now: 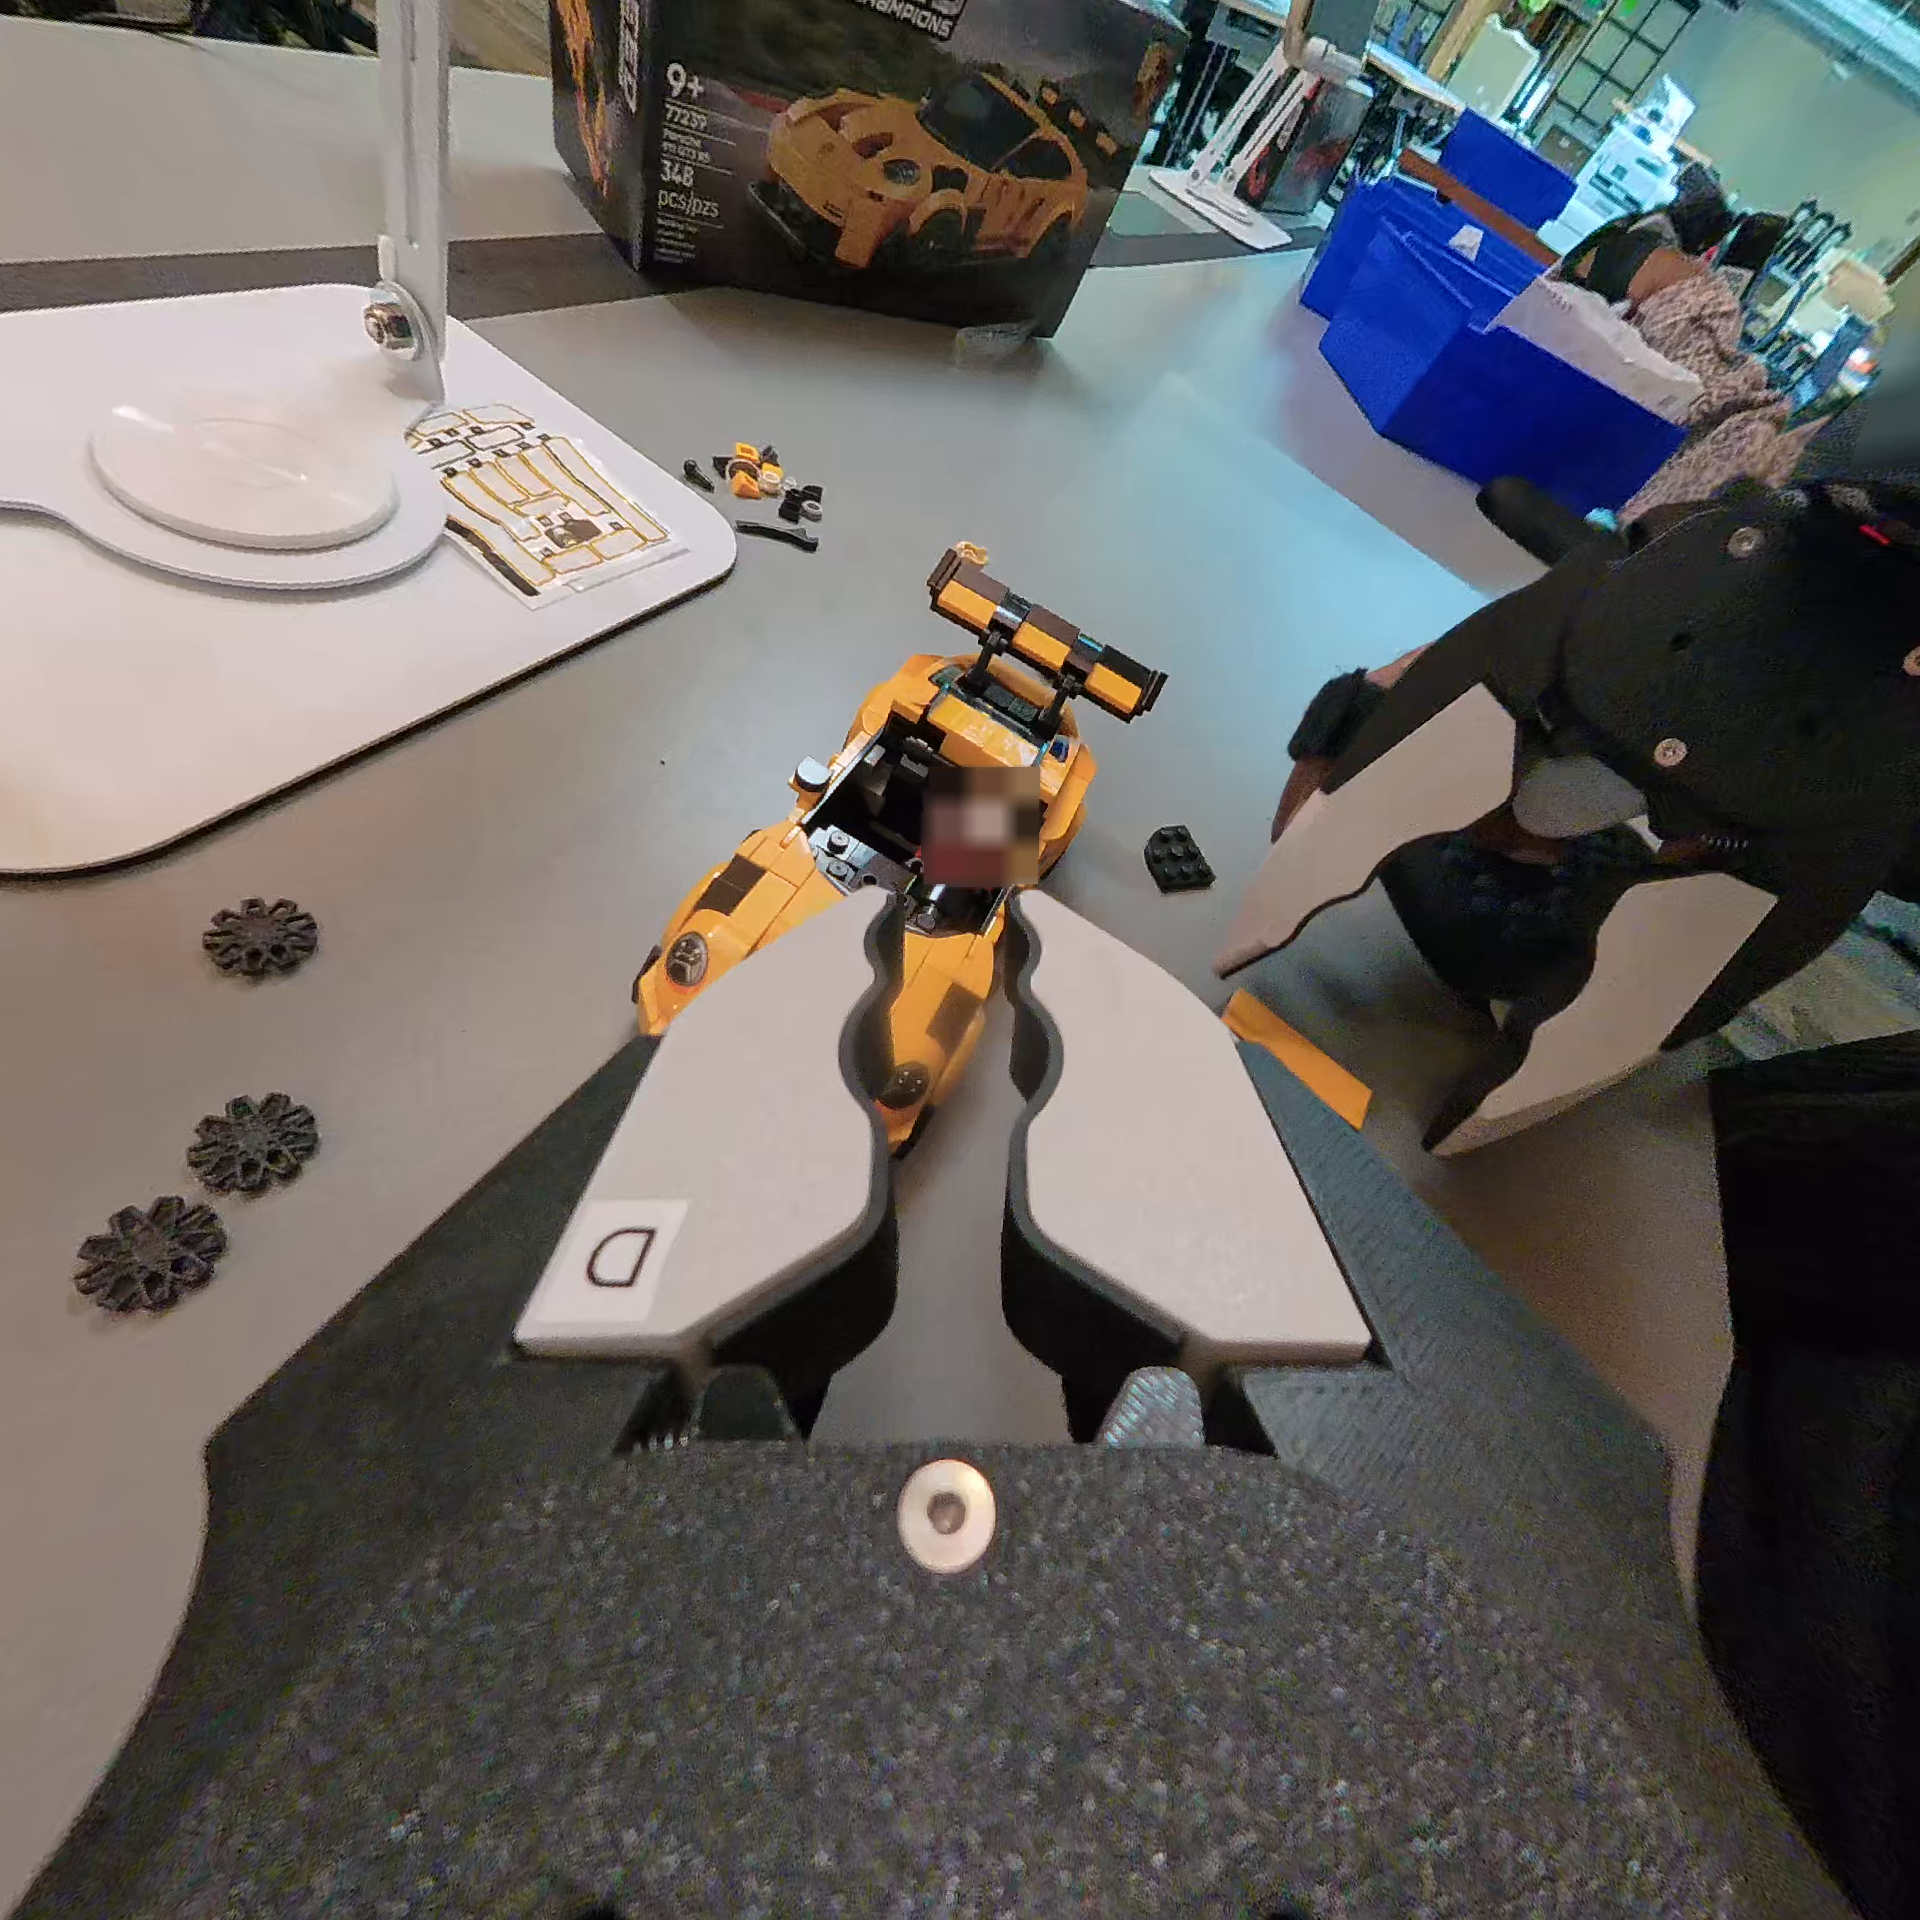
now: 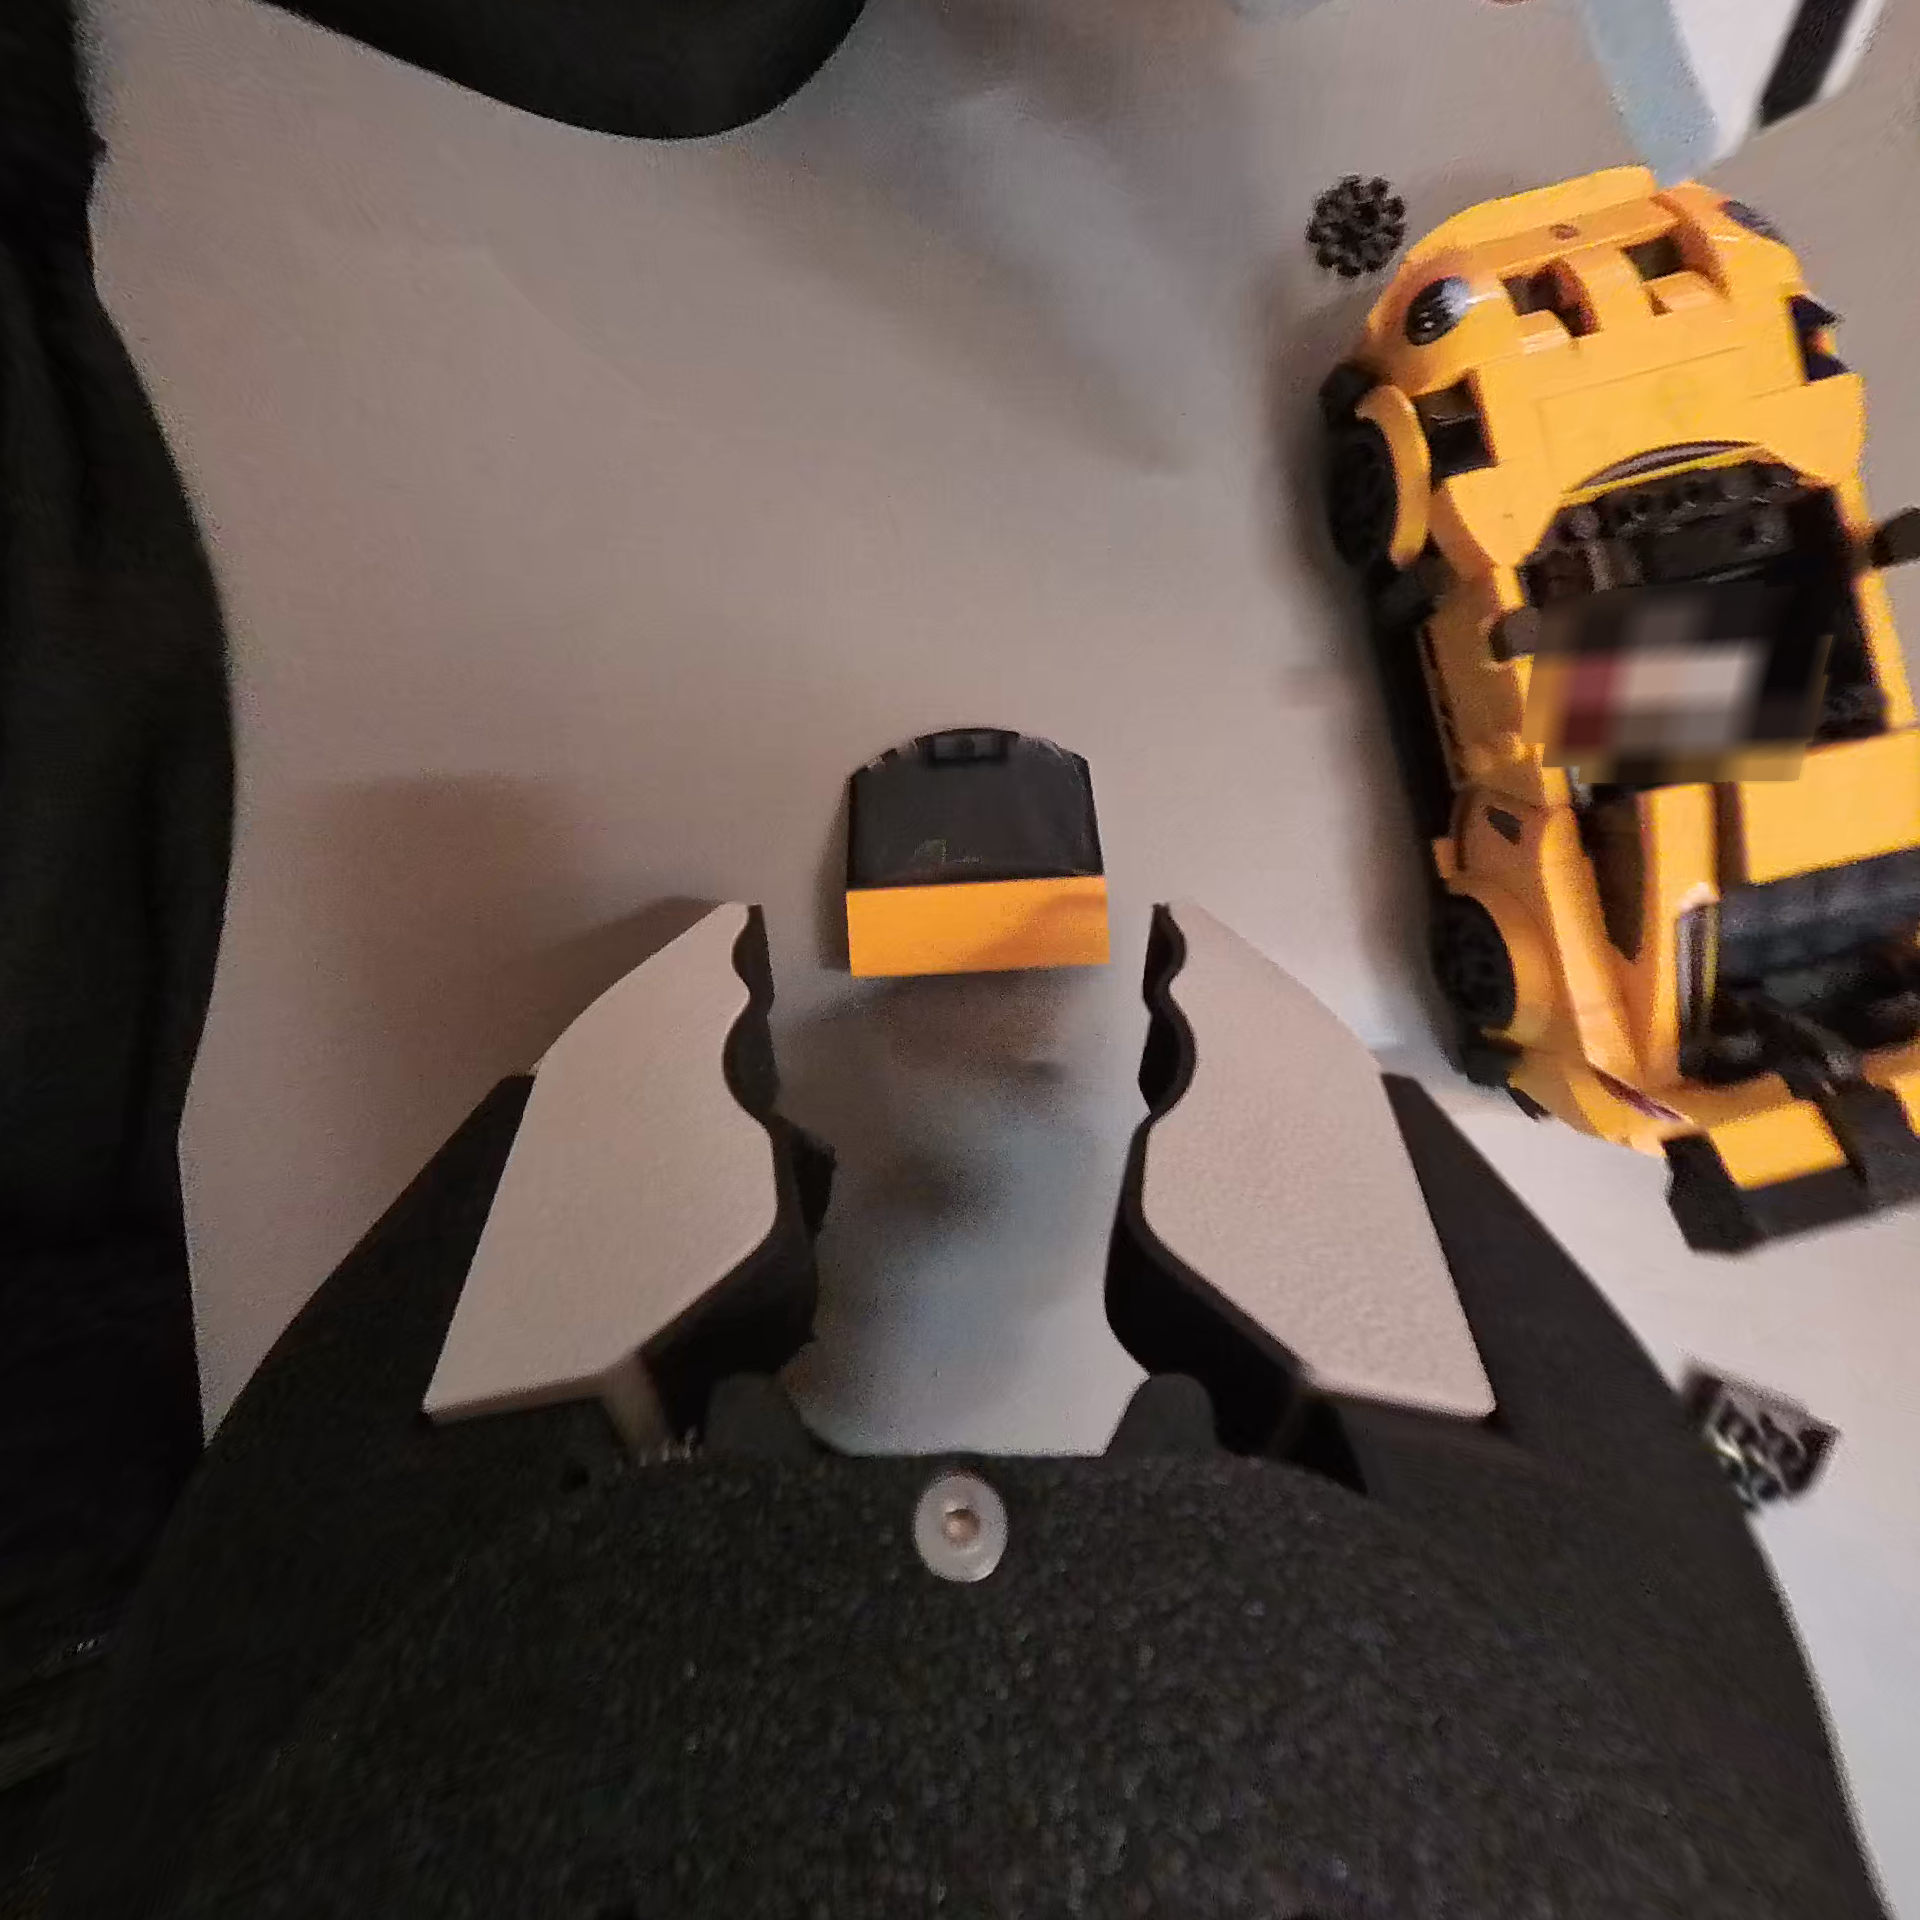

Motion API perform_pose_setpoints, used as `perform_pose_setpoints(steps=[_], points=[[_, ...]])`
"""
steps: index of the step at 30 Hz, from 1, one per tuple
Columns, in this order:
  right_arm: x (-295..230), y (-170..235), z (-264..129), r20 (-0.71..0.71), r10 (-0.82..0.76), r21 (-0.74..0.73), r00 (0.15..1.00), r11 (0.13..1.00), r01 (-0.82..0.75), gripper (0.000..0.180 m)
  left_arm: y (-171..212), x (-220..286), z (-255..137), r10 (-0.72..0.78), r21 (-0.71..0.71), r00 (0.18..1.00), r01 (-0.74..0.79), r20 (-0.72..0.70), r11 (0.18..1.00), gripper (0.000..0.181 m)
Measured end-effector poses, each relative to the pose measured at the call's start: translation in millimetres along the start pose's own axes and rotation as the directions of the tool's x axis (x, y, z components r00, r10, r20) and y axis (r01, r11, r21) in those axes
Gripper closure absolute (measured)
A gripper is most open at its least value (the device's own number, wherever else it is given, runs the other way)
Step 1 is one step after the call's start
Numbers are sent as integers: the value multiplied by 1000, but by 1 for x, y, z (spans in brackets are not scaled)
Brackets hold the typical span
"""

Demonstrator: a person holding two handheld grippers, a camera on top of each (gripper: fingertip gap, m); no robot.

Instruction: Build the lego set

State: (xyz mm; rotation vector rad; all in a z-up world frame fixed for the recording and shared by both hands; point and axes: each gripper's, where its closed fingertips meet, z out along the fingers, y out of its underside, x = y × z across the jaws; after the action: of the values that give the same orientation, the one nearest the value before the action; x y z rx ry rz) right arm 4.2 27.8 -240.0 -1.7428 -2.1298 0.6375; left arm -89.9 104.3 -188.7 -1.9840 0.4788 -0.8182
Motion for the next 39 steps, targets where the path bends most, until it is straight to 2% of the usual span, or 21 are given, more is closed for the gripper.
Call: perform_pose_setpoints(steps=[2,5,6,15,18,27,39], points=[[1,1,9,11,-16,-32,1000,999,16,111,2,-1,1,31,-7,999,-31,17,999,163],[2,4,15,24,-67,-67,997,995,69,126,0,-2,-1,82,0,995,-83,52,997,164],[3,2,13,30,-76,-59,997,995,78,127,-2,-3,-2,99,6,993,-100,63,995,165],[56,-47,-49,-48,-150,10,988,989,150,127,-20,1,-15,199,85,971,-212,133,974,175],[76,-61,-59,-41,-177,10,983,984,177,127,-26,4,-20,214,114,966,-231,145,966,178],[115,-68,-38,24,-214,-25,976,976,215,127,-18,2,-33,231,66,957,-246,178,967,181],[125,-62,-21,39,-188,-40,981,981,190,127,-1,-4,-44,239,-7,947,-244,214,970,181]])
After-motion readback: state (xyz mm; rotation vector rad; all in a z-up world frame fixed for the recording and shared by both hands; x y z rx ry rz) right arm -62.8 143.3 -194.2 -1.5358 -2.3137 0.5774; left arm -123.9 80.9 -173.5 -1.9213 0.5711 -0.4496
